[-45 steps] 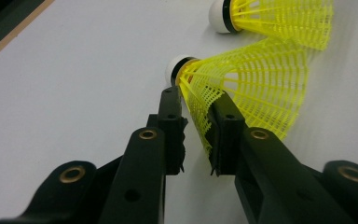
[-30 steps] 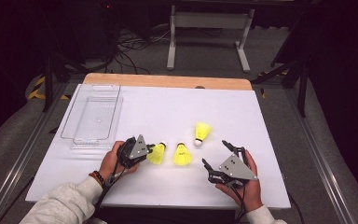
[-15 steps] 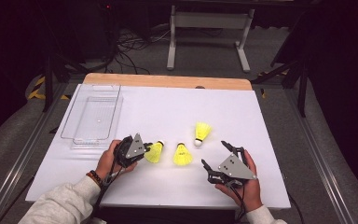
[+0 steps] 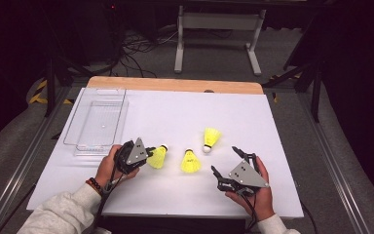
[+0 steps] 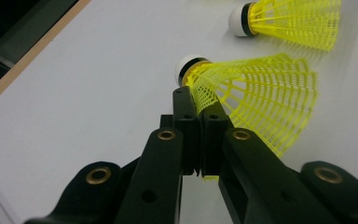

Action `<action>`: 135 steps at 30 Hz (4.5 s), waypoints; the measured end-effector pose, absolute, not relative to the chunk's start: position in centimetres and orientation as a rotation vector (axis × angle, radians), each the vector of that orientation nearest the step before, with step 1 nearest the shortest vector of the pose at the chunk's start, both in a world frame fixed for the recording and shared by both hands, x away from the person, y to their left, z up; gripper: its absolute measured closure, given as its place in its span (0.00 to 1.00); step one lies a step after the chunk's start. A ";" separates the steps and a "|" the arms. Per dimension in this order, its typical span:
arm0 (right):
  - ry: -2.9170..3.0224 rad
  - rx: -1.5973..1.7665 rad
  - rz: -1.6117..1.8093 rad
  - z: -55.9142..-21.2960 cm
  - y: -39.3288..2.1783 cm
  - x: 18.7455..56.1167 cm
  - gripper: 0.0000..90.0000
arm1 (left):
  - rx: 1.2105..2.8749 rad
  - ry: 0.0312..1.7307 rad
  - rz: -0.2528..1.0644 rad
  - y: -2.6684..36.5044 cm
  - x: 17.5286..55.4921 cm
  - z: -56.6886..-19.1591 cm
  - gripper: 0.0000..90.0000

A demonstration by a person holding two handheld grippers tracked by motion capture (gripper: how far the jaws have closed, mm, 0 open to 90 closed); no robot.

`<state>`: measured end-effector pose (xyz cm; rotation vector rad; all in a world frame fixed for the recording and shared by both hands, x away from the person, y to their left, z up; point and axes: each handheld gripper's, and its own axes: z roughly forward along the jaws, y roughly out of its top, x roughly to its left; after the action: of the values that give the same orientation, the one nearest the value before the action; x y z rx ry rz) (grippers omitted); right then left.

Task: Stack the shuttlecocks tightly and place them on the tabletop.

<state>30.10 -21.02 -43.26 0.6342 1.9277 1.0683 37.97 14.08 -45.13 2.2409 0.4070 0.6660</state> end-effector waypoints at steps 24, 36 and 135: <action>1.934 0.630 1.070 -43.3 -20.9 30.4 0.16 | 2.241 0.430 0.696 16.2 37.5 -44.2 0.98; 1.942 0.631 1.068 -43.3 -20.8 30.4 0.16 | 2.289 0.452 0.690 17.5 36.8 -43.7 0.98; 1.989 0.641 1.043 -43.7 -20.9 30.7 0.17 | 2.349 0.369 0.719 11.2 39.1 -44.6 0.89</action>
<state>30.74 -20.86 -43.75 0.6408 1.9893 1.0435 39.09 11.19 -44.57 2.3488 0.3689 0.7190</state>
